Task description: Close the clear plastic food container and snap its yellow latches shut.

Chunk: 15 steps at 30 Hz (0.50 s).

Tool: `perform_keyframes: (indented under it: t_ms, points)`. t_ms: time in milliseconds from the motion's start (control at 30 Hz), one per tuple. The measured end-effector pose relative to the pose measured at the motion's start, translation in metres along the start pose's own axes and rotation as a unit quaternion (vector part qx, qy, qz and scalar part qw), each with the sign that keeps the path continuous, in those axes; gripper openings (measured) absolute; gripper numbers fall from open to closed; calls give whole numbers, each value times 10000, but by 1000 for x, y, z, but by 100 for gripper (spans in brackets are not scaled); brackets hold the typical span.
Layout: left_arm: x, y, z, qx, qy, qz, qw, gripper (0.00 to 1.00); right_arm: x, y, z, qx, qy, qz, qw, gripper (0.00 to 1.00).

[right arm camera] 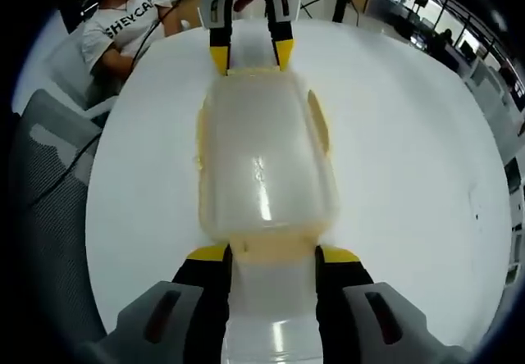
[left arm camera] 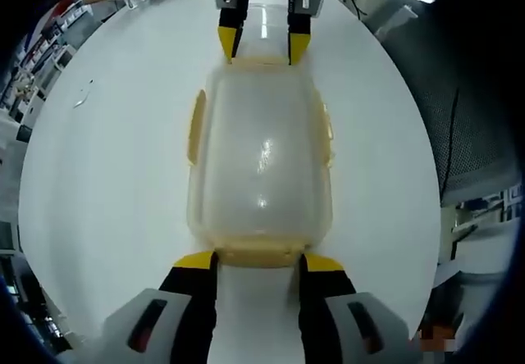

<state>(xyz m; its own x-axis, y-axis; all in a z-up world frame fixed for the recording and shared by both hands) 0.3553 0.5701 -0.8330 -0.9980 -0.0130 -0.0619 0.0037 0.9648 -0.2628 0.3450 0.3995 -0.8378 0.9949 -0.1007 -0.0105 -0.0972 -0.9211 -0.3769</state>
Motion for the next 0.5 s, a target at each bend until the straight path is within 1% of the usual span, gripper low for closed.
perform_keyframes:
  t_ms: [33, 133, 267, 367, 400, 467, 500]
  points:
    - [0, 0, 0, -24, 2, 6, 10000, 33, -1, 0, 1, -48, -33, -89, 9999, 39]
    - [1, -1, 1, -85, -8, 12, 10000, 33, 0, -1, 1, -163, -99, -117, 9998, 39]
    - [1, 0, 1, -158, -20, 8, 9999, 33, -1, -2, 2, -310, -168, -341, 9988, 39]
    - [0, 0, 1, -143, -18, -18, 9999, 33, 0, -2, 3, -433, -171, -350, 9983, 39]
    - [0, 0, 1, -109, -26, -78, 9999, 33, 0, -1, 3, -556, -146, -244, 9980, 39]
    - [-1, 0, 1, -74, -42, -160, 9998, 33, -1, -2, 4, -749, -140, -309, 9966, 39]
    - [-1, 0, 1, -52, -47, -177, 9998, 33, -1, -3, 5, -776, -153, -334, 9963, 39]
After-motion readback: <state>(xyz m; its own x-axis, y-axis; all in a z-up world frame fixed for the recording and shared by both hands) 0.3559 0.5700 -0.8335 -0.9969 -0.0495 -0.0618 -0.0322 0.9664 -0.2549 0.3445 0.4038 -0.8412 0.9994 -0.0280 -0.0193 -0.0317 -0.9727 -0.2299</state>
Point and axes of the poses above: the point that each gripper's makers call its tool centre point, and the gripper's own axes: z roughly forward along the fingers, x roughly to its right, y roughly out of its underside, the point moved 1 cm from there along -z, roughly backward along the fingers, and after that the axes turned 2 degrees about -y, right-handed, at the moved point
